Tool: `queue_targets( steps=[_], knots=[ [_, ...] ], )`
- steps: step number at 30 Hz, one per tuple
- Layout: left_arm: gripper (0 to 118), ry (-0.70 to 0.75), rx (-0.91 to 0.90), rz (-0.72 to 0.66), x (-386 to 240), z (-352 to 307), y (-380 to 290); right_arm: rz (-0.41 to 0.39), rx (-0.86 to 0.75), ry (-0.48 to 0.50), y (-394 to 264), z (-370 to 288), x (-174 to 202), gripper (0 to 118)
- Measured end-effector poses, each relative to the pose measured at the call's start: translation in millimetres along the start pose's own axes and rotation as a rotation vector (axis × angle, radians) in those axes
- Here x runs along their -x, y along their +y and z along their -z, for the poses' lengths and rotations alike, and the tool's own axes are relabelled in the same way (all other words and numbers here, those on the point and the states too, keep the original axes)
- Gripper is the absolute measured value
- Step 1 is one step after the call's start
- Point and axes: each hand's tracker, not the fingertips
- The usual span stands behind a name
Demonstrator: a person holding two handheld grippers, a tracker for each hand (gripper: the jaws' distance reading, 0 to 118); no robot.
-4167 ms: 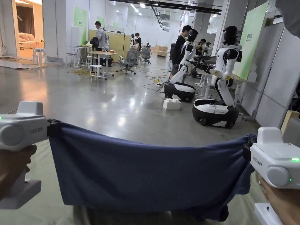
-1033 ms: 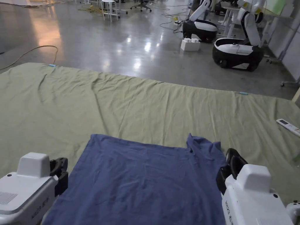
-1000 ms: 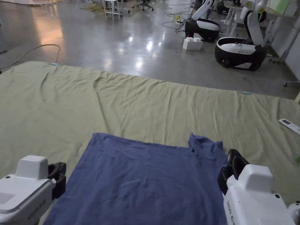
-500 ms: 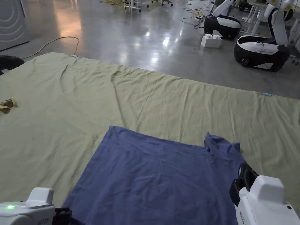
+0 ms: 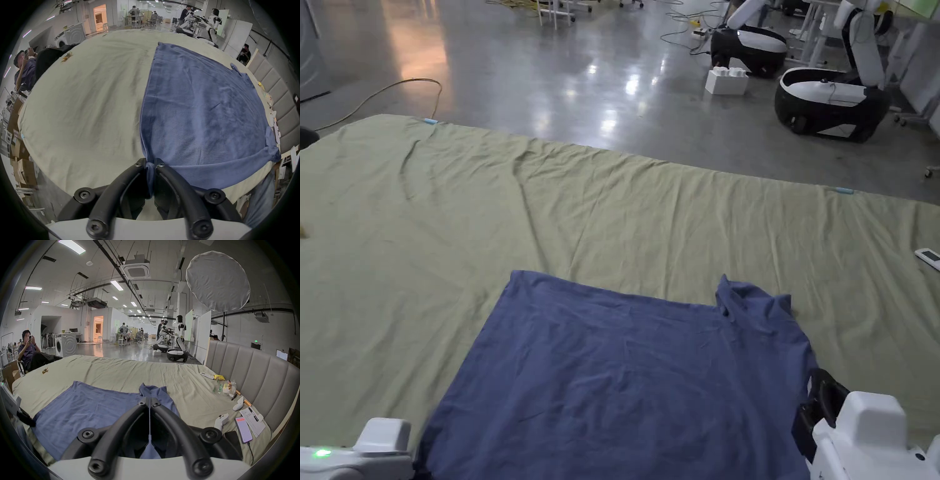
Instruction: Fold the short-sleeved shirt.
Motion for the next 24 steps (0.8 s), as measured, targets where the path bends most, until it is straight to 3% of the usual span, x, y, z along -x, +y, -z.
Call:
queue_targets(
  steps=[5, 6, 9, 10, 16, 18, 22, 24],
  knots=[
    [8, -0.034, -0.025, -0.023, 10, -9, -3, -0.015, 0.211, 0.007, -15, -14, -39, 5],
    [8, -0.032, -0.035, -0.021, 9, -11, -3, -0.019, 0.255, -0.028, -20, -19, -48, 12],
    [8, -0.022, -0.056, -0.003, 6, -16, -3, -0.021, 0.413, -0.037, -39, -30, -61, 64],
    [8, -0.020, -0.063, -0.002, 5, -18, -3, -0.011, 0.476, -0.037, -47, -33, -64, 71],
    [8, -0.008, -0.079, -0.002, 6, -19, -5, 0.079, 0.717, -0.126, -105, -36, -68, 76],
    [8, -0.003, -0.075, 0.001, 5, -17, -8, 0.112, 0.785, -0.114, -125, -28, -67, 75],
    [8, 0.003, -0.070, 0.001, 1, -18, -11, 0.161, 0.842, -0.076, -145, -13, -62, 62],
    [8, 0.005, -0.072, -0.003, -1, -19, -12, 0.142, 0.822, -0.083, -139, -12, -58, 56]
  ],
)
